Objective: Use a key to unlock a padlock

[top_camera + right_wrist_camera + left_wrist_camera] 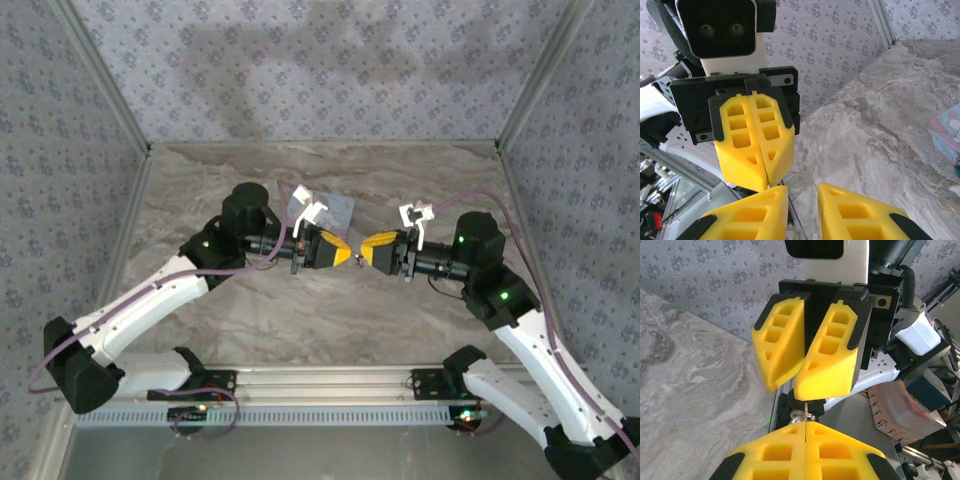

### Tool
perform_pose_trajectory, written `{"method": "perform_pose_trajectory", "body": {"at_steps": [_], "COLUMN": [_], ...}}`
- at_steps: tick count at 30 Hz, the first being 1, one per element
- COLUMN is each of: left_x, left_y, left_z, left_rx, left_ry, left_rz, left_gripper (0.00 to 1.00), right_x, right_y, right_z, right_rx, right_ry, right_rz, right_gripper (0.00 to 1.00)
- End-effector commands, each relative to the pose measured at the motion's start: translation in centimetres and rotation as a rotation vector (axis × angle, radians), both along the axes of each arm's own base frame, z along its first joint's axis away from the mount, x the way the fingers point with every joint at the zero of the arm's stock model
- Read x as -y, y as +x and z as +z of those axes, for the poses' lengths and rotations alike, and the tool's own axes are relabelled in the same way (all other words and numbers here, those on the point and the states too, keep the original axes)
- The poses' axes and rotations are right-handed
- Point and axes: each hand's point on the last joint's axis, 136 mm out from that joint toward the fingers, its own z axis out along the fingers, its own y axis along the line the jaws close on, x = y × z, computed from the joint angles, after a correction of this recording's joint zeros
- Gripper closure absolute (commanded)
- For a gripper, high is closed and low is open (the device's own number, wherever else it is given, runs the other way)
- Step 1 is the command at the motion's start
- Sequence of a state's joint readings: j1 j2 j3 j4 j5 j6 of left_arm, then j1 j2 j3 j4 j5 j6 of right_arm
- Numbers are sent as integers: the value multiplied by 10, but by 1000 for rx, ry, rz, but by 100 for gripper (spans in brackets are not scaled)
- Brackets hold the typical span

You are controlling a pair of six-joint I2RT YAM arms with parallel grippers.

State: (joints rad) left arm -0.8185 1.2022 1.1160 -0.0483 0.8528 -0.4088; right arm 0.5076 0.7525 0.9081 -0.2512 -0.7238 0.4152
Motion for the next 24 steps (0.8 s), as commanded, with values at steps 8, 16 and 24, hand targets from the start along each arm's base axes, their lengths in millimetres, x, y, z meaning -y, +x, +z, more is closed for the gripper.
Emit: {"method": "perform_pose_trajectory", "body": {"at_steps": [8,16,24], "left_x": [-2,-3,-6], "left_y": [-3,0,2], "left_z": [13,14,16], "left_rx": [39,45,46], "left_ry": [-46,-52,-60], "left_rz": [1,22,36], "left_gripper": [100,100,100], "right_x": [-8,-15,-14], "right_y": [-11,-13,-13], "right_z": [10,2,-4], "right_rx": [9,0,-13], "right_ry": [65,49,36], "right_rz": [67,86,75], "right_gripper": [67,68,75]}}
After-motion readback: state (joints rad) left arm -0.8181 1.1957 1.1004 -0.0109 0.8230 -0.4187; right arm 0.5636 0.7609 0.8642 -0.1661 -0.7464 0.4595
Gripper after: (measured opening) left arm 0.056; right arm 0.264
